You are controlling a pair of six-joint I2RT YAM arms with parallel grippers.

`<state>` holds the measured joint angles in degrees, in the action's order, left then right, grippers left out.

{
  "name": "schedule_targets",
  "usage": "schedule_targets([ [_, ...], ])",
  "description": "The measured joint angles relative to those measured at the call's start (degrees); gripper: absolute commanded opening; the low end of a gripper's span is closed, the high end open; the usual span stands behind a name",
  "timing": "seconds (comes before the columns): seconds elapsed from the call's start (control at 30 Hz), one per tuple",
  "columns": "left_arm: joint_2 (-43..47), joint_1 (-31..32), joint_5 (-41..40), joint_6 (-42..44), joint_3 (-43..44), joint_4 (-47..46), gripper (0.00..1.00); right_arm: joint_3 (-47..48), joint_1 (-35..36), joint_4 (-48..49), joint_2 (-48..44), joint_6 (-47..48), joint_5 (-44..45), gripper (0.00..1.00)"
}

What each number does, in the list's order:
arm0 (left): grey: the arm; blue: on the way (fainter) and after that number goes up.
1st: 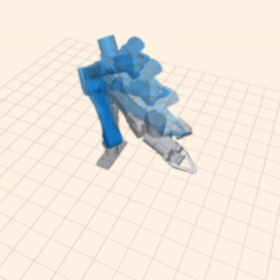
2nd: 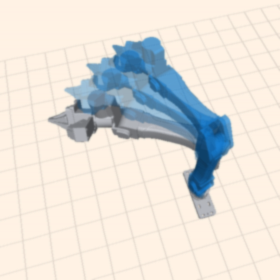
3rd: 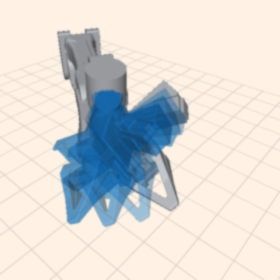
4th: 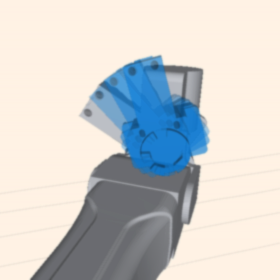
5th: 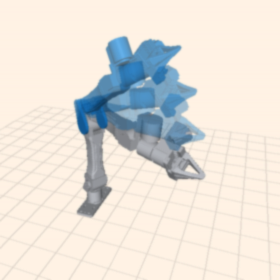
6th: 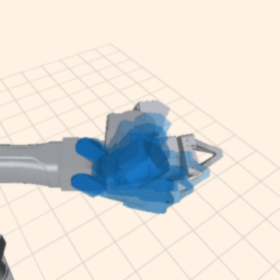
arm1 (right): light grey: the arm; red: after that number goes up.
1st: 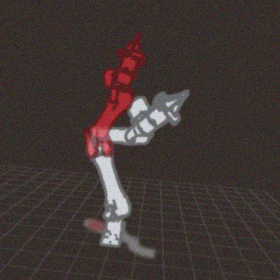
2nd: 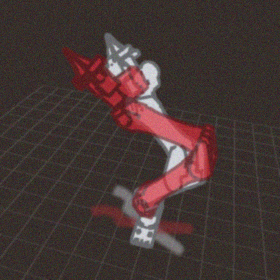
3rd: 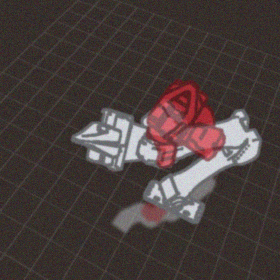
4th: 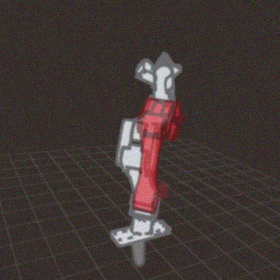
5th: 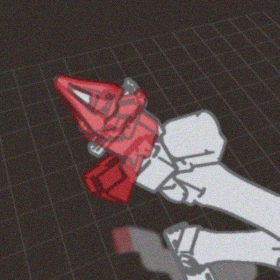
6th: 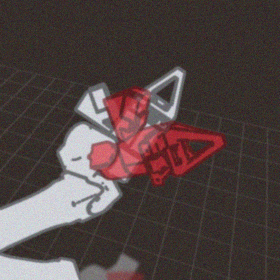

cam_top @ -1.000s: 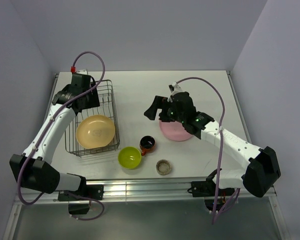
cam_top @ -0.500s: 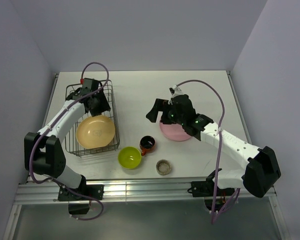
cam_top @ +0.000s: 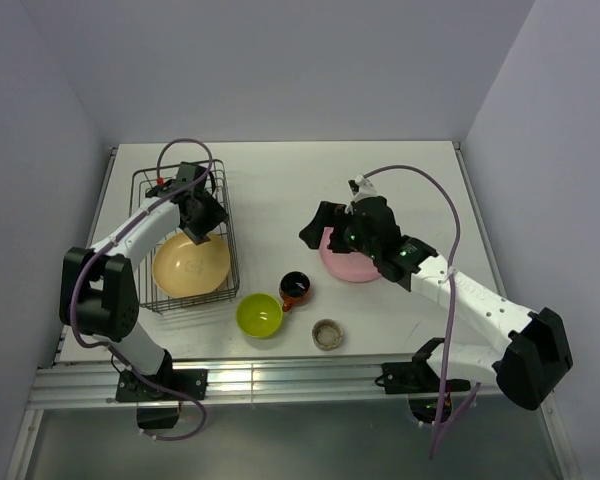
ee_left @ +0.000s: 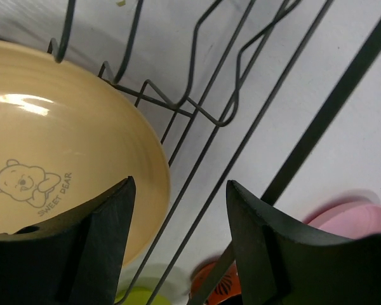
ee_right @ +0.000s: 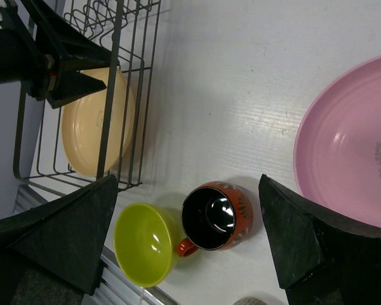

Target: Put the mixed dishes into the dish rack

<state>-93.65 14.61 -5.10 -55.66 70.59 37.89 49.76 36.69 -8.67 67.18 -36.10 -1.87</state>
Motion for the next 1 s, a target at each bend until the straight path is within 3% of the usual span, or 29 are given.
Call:
schedule_targets([
  [0.67, -6.7, 2.0, -5.8, -7.0, -1.7, 0.3, 0.60, -2.3, -1.3, 0.0, -3.0, 0.0, 0.9, 1.00],
  [0.8, -7.3, 2.4, -7.0, -7.0, -1.5, 0.1, 0.50, -2.6, -1.4, 0.1, -3.1, 0.0, 0.9, 1.00],
  [1.0, -7.3, 2.5, -8.3, -7.0, -1.4, -0.3, 0.00, -3.5, -1.9, 0.1, -3.7, 0.0, 1.0, 1.00],
])
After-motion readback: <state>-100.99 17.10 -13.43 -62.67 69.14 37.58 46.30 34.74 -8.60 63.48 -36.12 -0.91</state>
